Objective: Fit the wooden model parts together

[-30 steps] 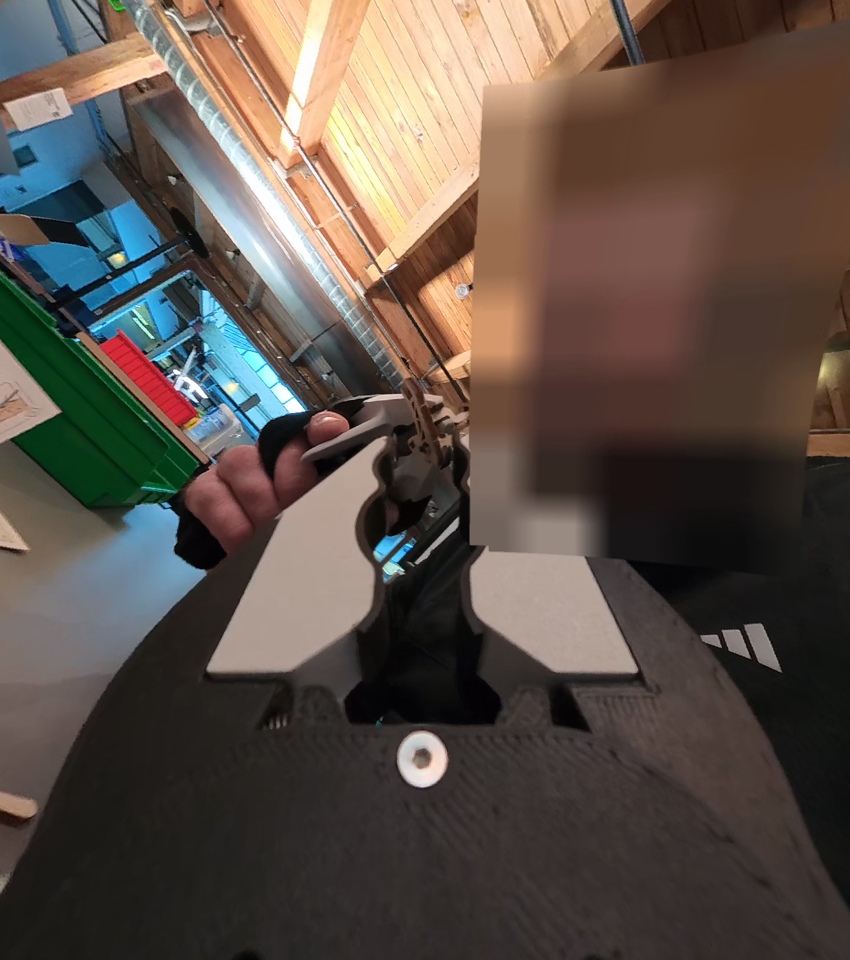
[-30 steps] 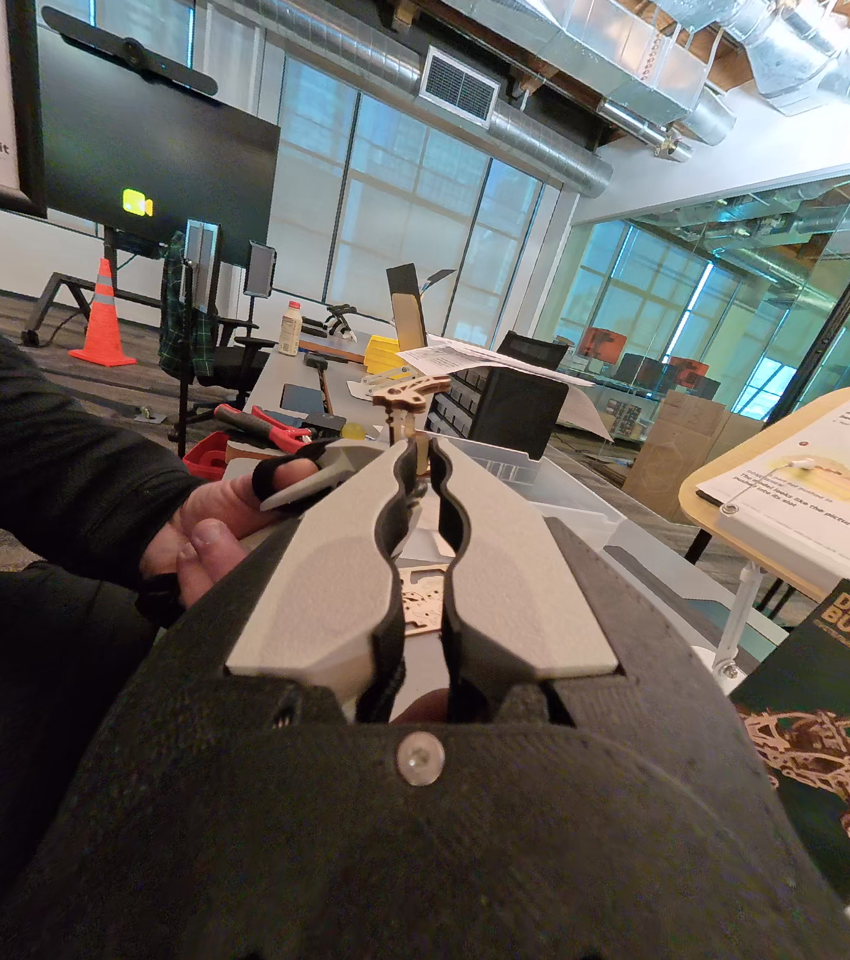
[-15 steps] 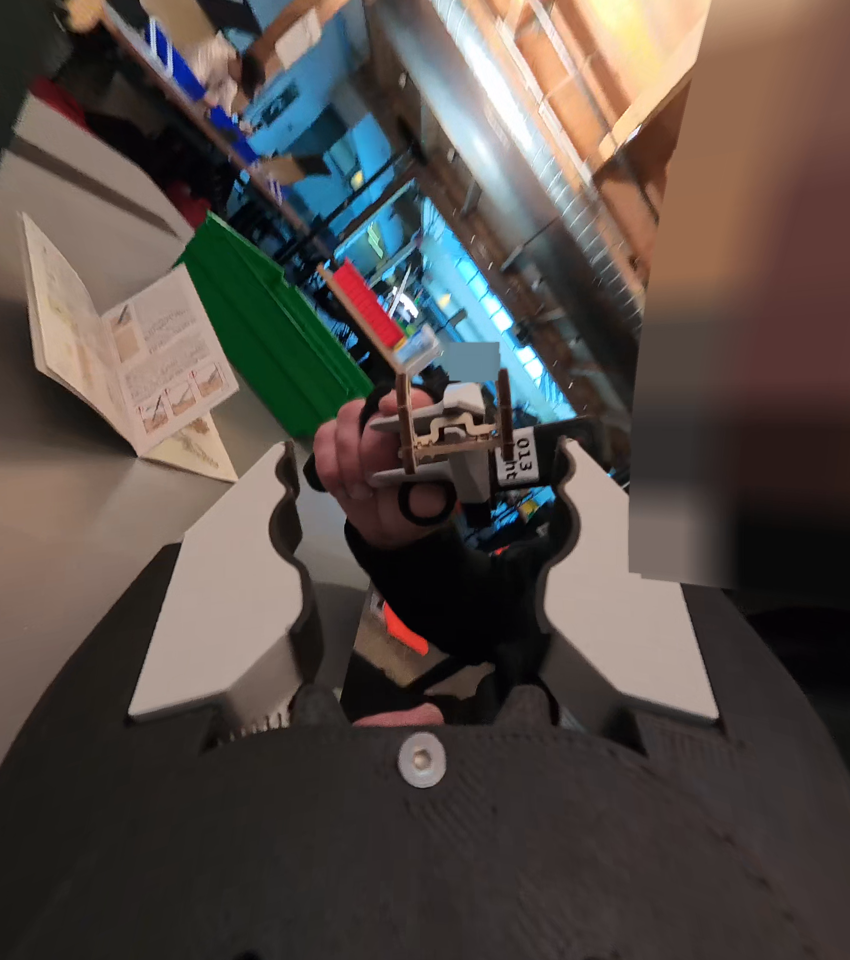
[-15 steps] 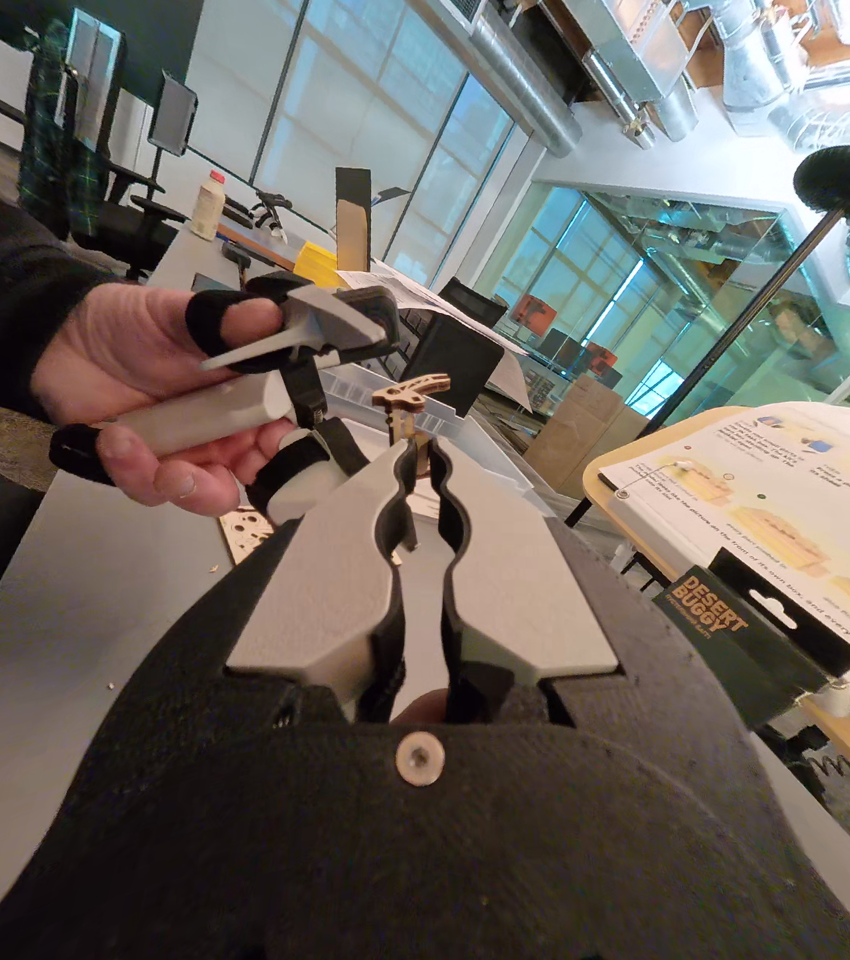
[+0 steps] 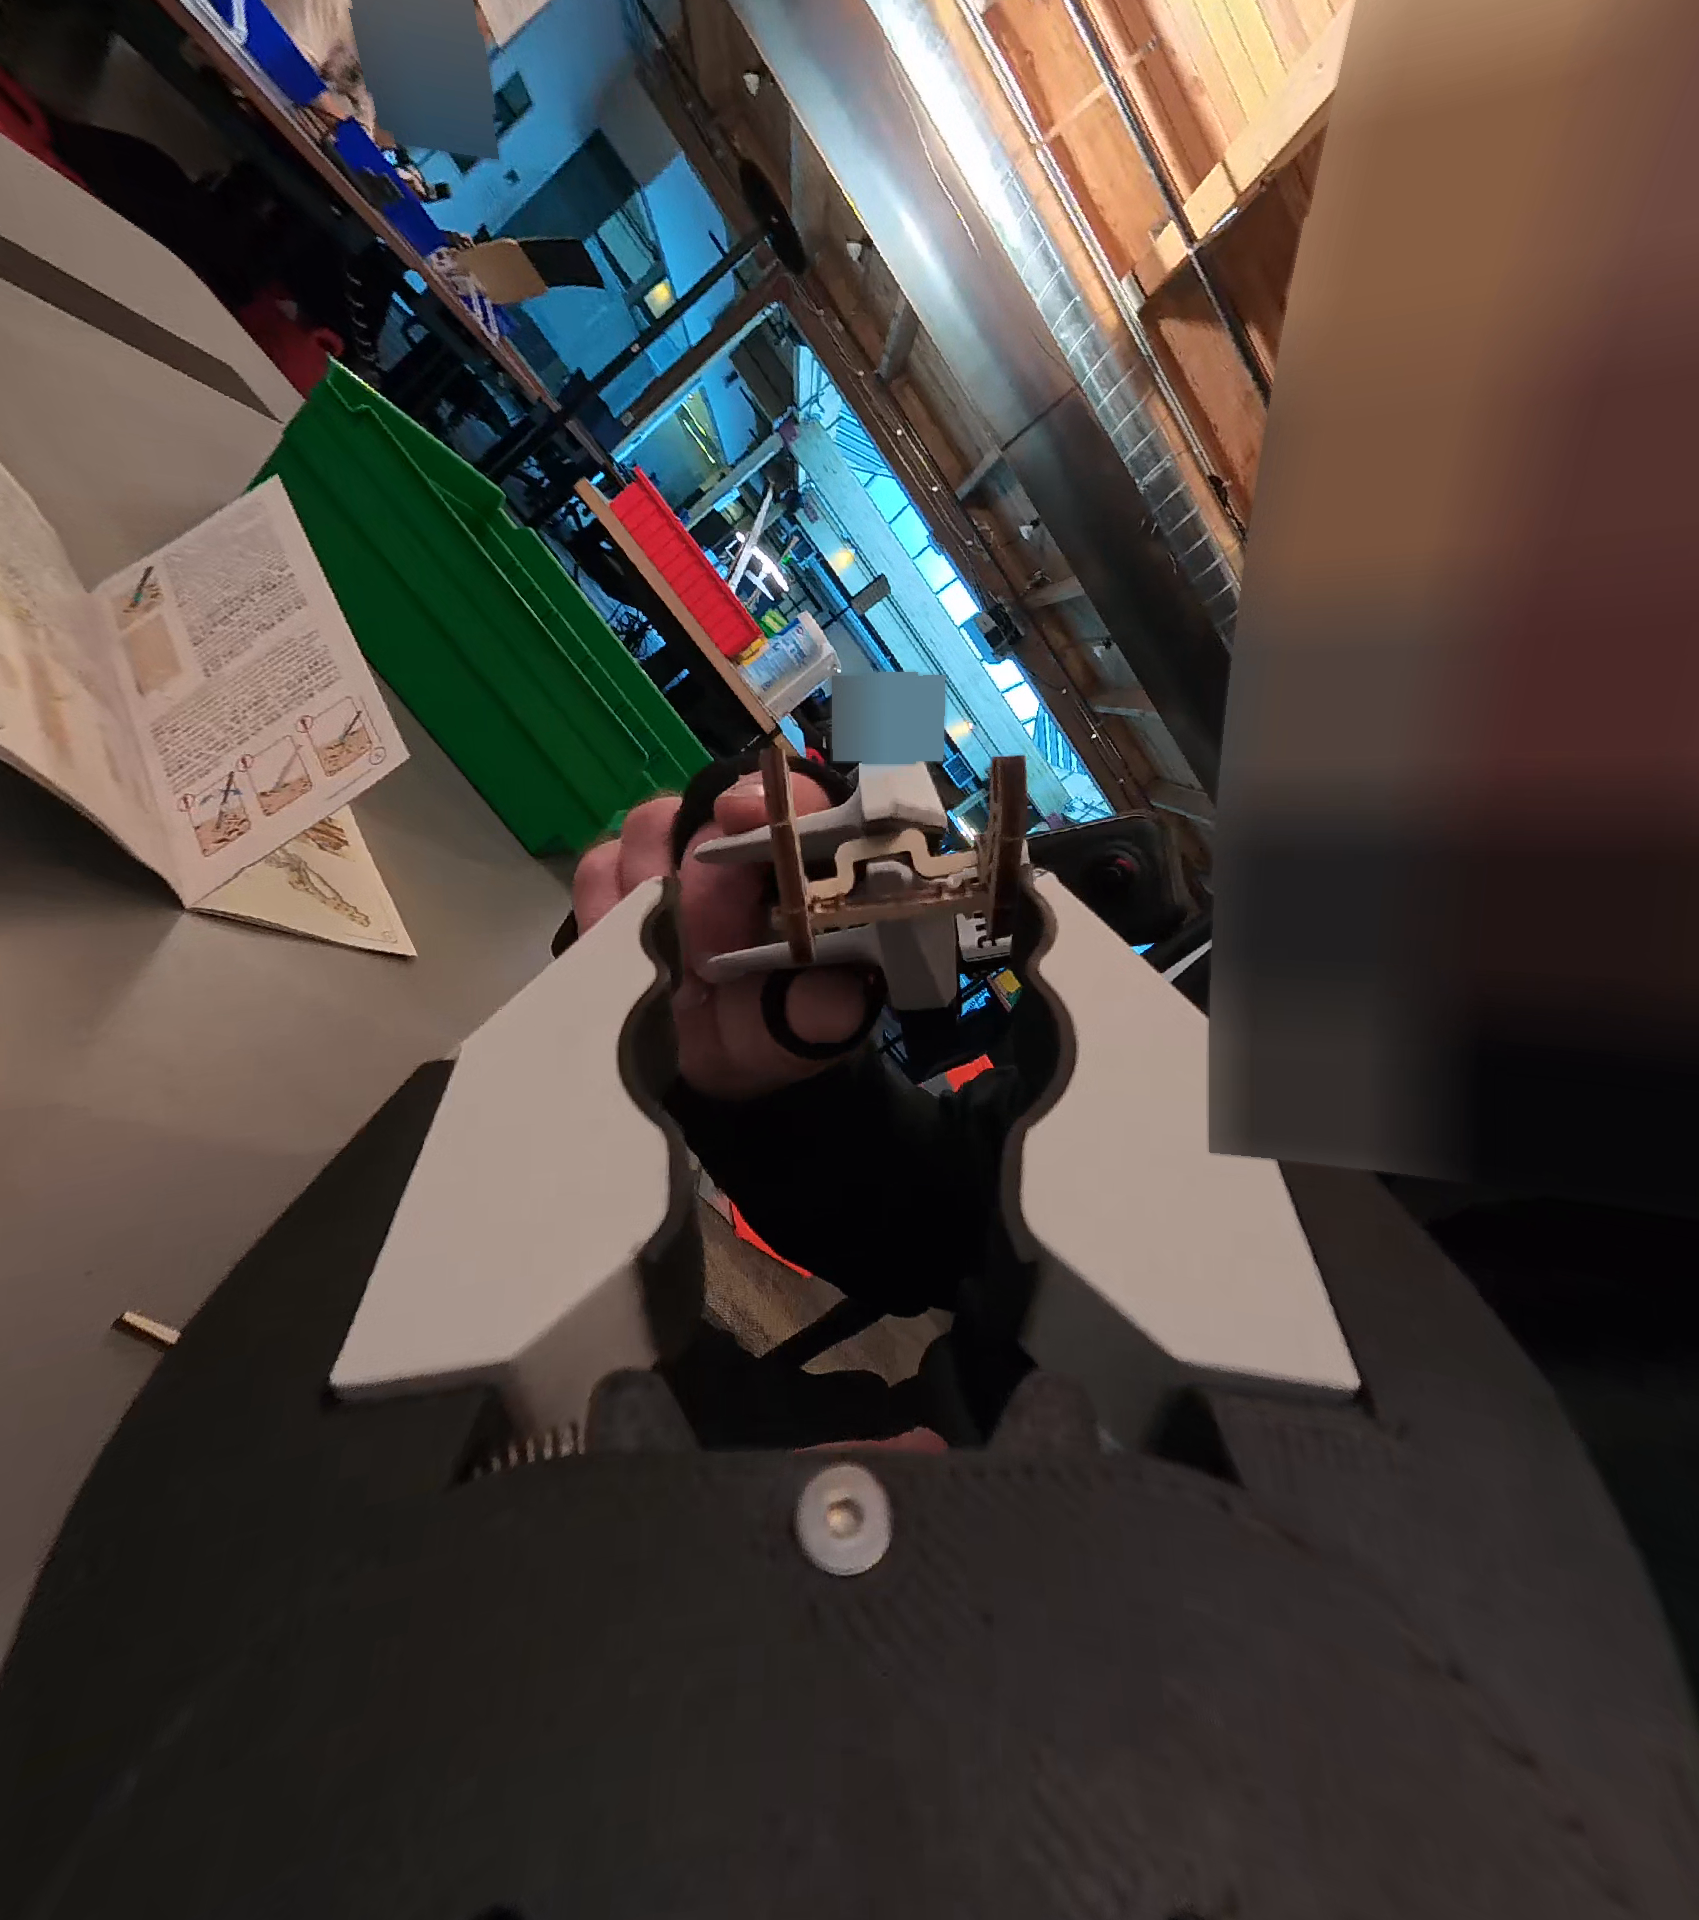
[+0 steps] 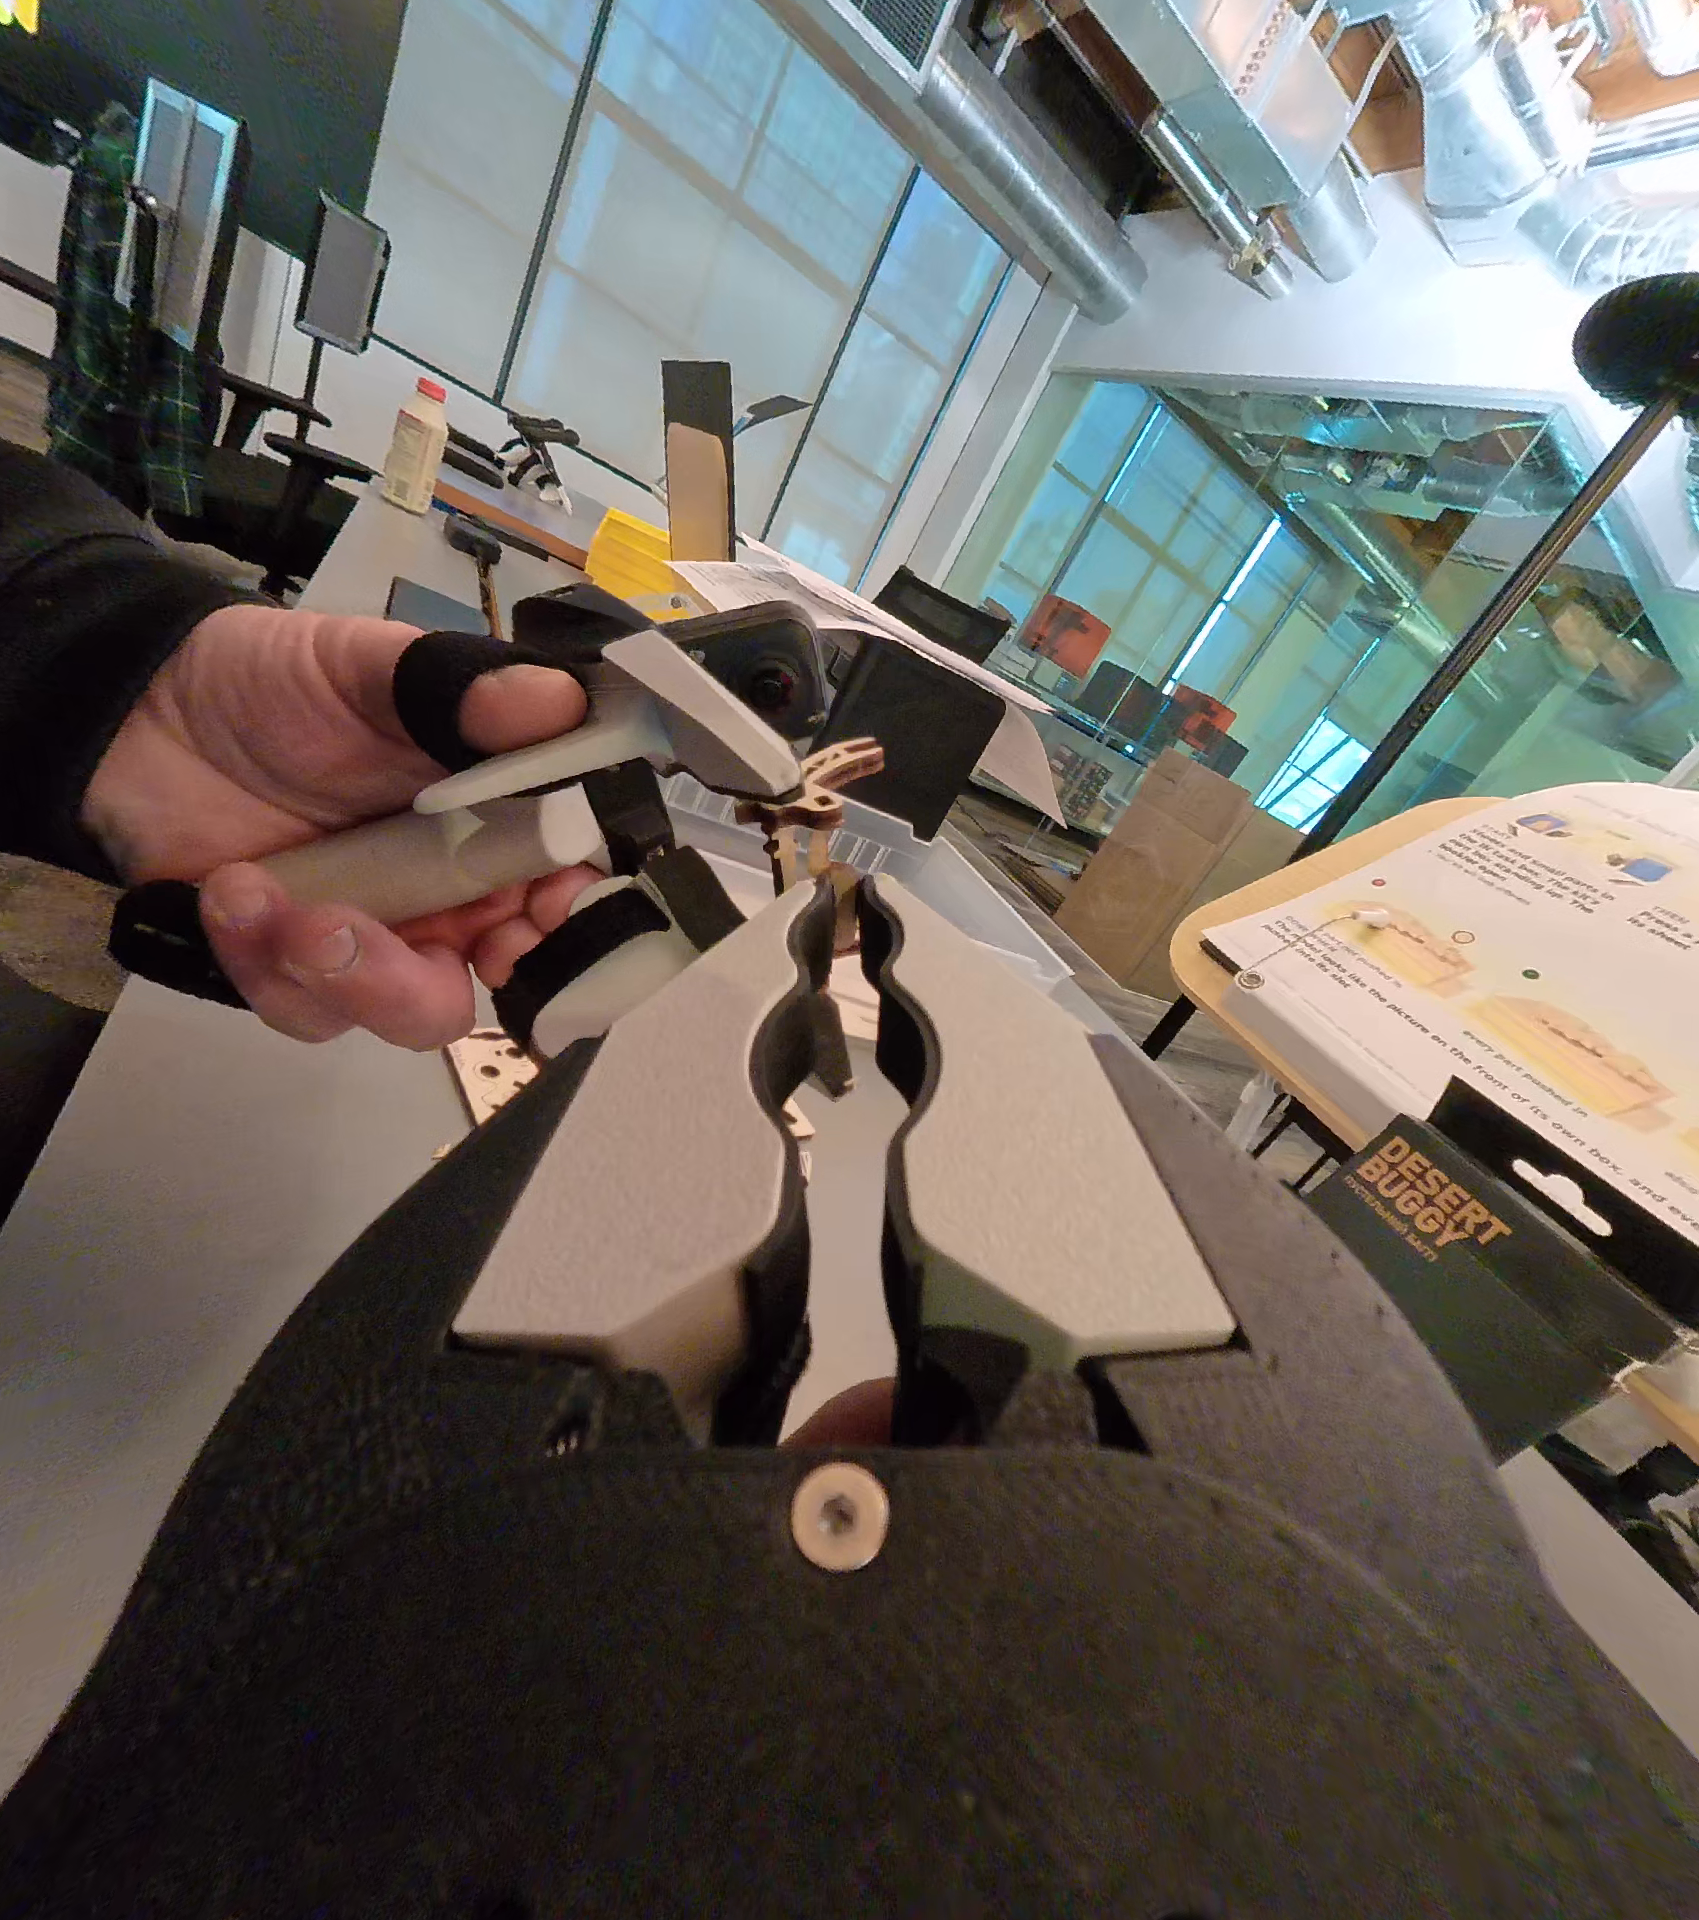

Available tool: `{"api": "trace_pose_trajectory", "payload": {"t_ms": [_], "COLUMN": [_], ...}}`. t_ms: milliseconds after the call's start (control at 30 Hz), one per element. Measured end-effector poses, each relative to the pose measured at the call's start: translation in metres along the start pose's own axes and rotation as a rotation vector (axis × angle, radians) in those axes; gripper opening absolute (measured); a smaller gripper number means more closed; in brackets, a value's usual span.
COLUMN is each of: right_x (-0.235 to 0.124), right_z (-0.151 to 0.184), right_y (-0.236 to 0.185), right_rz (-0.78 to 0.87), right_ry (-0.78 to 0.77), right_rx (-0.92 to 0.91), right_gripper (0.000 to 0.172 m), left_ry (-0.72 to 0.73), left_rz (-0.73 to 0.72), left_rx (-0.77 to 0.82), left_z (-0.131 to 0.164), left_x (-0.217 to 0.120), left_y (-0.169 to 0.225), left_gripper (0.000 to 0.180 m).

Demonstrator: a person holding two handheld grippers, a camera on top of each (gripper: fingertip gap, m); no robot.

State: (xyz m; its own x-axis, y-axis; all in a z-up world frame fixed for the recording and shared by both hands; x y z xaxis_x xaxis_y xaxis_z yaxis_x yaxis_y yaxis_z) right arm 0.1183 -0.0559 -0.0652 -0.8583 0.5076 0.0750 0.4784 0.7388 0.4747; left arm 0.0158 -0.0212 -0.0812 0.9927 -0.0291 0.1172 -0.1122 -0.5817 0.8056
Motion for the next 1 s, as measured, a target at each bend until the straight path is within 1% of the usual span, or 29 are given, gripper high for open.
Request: {"api": "trace_pose_trajectory", "payload": {"t_ms": [333,733,1000], "right_x": [-0.0027,-0.0036,-0.0066], "right_z": [-0.0009,-0.0003,-0.0022], "right_y": [0.003,0.0022,0.0021], "right_rz": [-0.001,-0.003,0.0], "right_ry": [0.039,0.038,0.05], "right_rx": [0.049,0.044,0.033], "right_gripper": [0.002,0.002,0.002], "left_ry": [-0.008,-0.043,-0.093], "left_rz": [0.044,0.059,0.089], "left_rx": [-0.039,-0.054,-0.077], "left_z": [-0.0028,-0.0017,-0.0007], "left_x": [-0.0002,0.0027,0.0072], "left_y": [0.0006,-0.0001,0.0002], "left_gripper": [0.055,0.057,0.06]}}
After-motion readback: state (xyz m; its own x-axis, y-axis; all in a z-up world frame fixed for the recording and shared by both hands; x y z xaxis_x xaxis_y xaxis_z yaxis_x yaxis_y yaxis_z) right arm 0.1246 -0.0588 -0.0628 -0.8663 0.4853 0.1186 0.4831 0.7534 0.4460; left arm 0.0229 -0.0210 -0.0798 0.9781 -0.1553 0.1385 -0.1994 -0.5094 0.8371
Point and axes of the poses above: each gripper's, where its closed fingertips meet, x out along the fingers, z out of its underside, y = z × x across the jaws, the point moved 7 cm from there along -x, back along the fingers, and after that the axes turned 6 degrees about -z, right-handed, at the moved point
